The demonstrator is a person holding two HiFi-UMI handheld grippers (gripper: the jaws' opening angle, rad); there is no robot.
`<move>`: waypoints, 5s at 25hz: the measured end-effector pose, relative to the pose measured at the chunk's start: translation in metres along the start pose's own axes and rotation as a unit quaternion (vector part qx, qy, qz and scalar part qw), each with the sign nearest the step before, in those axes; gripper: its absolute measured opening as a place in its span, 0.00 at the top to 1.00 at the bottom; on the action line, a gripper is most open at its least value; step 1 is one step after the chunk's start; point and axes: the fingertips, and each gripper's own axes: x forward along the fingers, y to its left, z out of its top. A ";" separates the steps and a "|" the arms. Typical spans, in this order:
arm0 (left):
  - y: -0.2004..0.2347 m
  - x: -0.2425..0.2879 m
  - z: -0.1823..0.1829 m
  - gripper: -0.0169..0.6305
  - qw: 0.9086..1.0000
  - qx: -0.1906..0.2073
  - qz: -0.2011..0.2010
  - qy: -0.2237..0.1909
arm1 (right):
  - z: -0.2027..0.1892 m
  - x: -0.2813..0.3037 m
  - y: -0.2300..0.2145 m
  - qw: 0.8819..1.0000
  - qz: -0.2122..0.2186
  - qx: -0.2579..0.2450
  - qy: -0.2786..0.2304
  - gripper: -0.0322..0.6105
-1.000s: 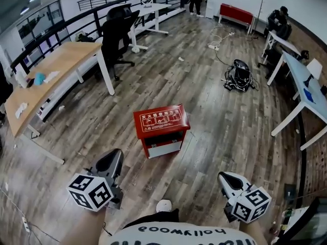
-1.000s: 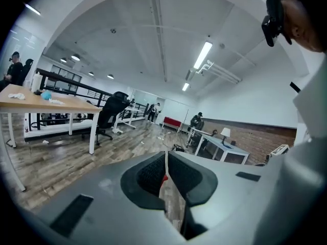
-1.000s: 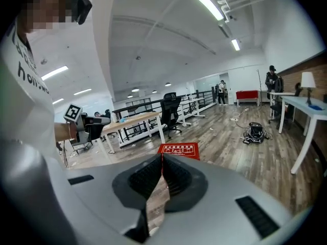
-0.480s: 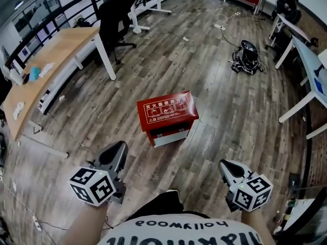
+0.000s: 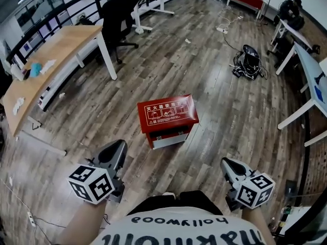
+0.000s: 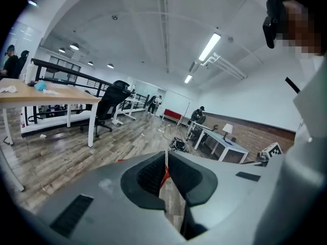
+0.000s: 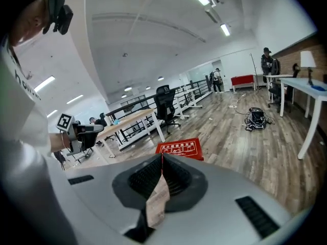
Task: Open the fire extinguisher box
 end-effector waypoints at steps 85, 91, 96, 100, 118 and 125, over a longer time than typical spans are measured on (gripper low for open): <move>0.109 0.335 -0.288 0.54 0.888 -0.453 0.067 -0.029 | 0.039 0.315 -0.171 0.920 0.246 -0.200 0.230 0.93; 0.125 0.358 -0.276 0.54 0.887 -0.455 0.012 -0.072 | 0.022 0.319 -0.183 0.929 0.225 -0.192 0.222 0.93; 0.140 0.372 -0.268 0.55 0.881 -0.463 0.005 -0.093 | 0.012 0.323 -0.182 0.932 0.221 -0.189 0.216 0.93; 0.129 0.363 -0.252 0.55 0.852 -0.510 -0.013 -0.117 | 0.017 0.315 -0.170 0.930 0.227 -0.189 0.218 0.93; 0.122 0.350 -0.117 0.82 0.826 -0.515 -0.021 -0.227 | 0.105 0.293 -0.156 0.942 0.236 -0.169 0.169 0.93; 0.127 0.358 -0.084 0.82 0.815 -0.526 0.000 -0.243 | 0.126 0.278 -0.162 0.944 0.244 -0.159 0.155 0.93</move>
